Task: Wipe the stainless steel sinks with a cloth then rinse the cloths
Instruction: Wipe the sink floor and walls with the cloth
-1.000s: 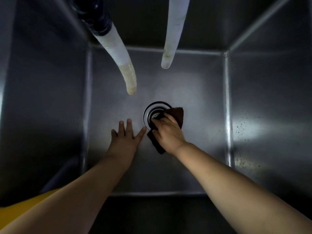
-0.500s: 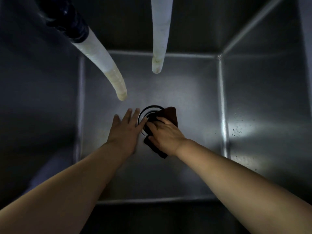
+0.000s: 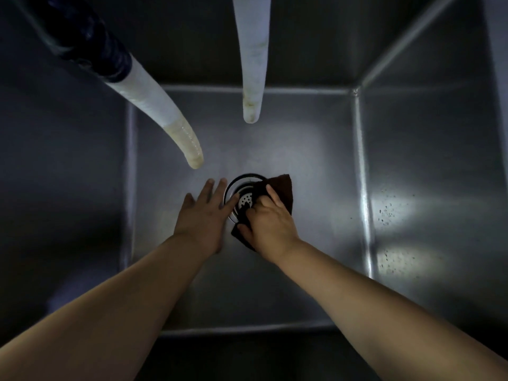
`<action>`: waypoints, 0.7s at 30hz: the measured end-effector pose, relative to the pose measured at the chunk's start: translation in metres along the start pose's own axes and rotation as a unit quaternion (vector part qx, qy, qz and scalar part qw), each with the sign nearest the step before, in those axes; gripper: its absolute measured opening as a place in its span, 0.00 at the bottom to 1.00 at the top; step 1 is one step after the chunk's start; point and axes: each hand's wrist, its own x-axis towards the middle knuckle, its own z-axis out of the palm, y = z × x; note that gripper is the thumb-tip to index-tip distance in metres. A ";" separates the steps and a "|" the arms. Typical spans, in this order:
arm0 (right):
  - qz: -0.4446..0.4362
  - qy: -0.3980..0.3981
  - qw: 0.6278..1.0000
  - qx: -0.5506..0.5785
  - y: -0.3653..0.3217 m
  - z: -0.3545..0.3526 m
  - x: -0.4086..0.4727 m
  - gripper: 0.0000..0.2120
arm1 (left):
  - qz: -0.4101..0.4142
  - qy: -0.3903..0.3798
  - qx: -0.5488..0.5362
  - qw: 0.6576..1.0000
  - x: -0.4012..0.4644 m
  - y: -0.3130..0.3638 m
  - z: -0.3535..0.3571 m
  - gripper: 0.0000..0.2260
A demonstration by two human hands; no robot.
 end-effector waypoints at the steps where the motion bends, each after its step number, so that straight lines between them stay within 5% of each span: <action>1: 0.015 0.008 1.000 0.021 0.000 0.001 0.000 0.17 | 0.002 0.003 -0.002 1.000 0.000 0.000 0.000 0.48; 21: -0.031 0.035 0.999 0.020 0.015 0.012 -0.023 0.24 | 0.002 -0.015 0.012 1.000 0.003 0.003 -0.001 0.51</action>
